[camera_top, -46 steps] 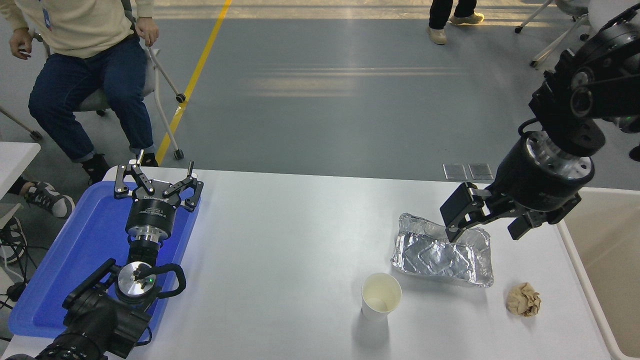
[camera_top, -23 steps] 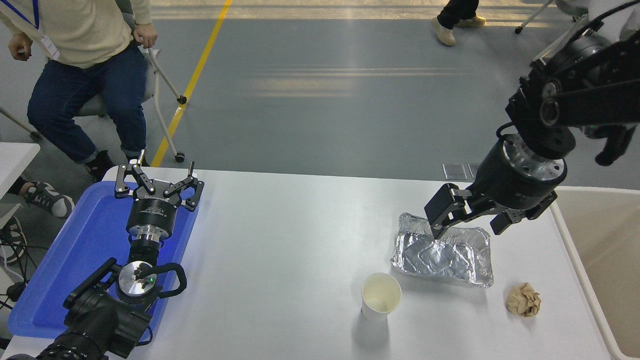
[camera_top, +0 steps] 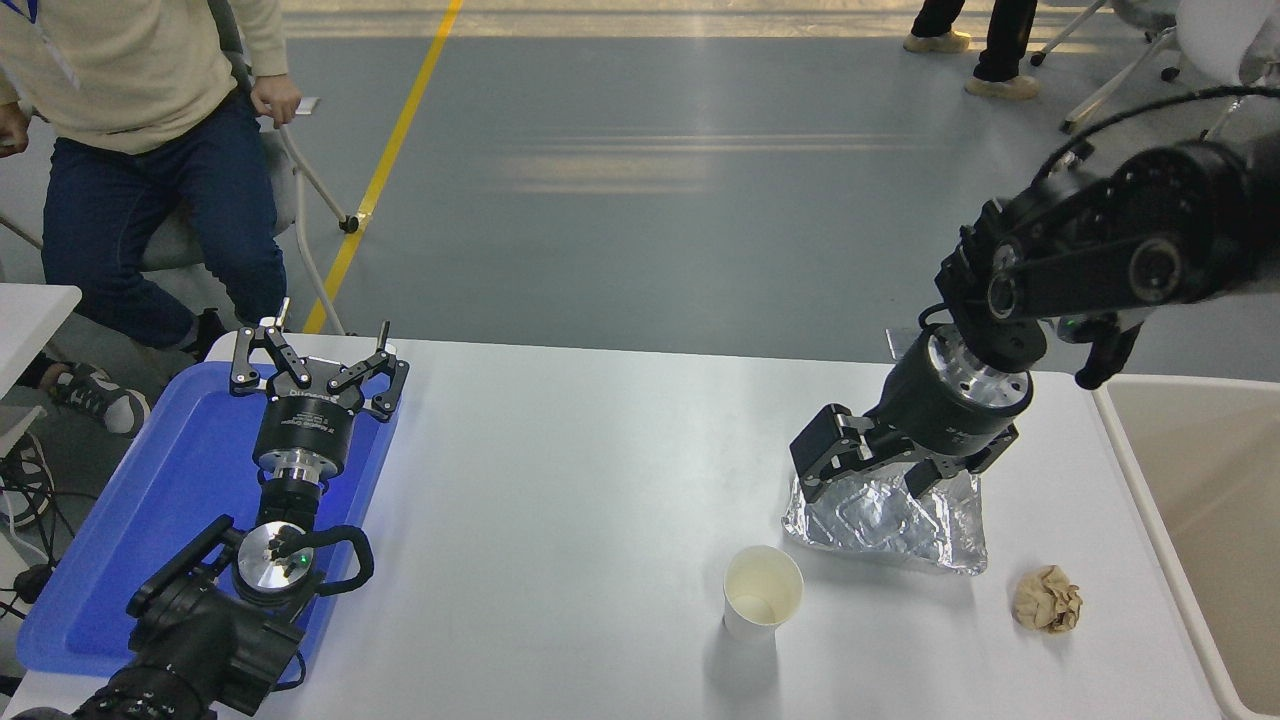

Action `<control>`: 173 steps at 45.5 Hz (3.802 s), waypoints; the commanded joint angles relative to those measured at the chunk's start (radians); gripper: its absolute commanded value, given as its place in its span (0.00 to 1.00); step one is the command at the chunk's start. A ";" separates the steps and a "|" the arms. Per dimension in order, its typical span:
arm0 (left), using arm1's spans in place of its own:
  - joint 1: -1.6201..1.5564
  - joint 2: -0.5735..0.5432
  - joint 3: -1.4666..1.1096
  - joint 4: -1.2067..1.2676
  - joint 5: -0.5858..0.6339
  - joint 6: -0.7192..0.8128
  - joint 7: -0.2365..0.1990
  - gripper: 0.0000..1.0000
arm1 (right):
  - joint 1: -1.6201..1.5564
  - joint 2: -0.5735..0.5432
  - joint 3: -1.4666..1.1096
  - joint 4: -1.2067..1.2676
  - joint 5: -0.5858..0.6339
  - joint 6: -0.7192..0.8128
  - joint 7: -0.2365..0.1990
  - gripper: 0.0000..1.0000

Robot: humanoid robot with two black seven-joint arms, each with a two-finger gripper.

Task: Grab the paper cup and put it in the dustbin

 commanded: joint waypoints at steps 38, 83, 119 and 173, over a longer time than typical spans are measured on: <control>0.000 -0.002 0.001 0.000 0.000 0.000 -0.002 1.00 | -0.466 0.043 0.158 -0.263 -0.137 -0.161 0.000 1.00; 0.001 -0.002 0.001 0.000 0.000 0.000 -0.002 1.00 | -0.645 0.041 0.199 -0.396 -0.312 -0.223 0.000 0.38; 0.001 -0.002 0.001 0.000 0.000 0.000 -0.002 1.00 | -0.595 0.037 0.185 -0.384 -0.306 -0.209 0.002 0.00; 0.004 0.007 0.000 -0.002 0.002 0.000 0.002 1.00 | 0.404 -0.118 -0.122 0.159 -0.166 0.006 -0.012 0.00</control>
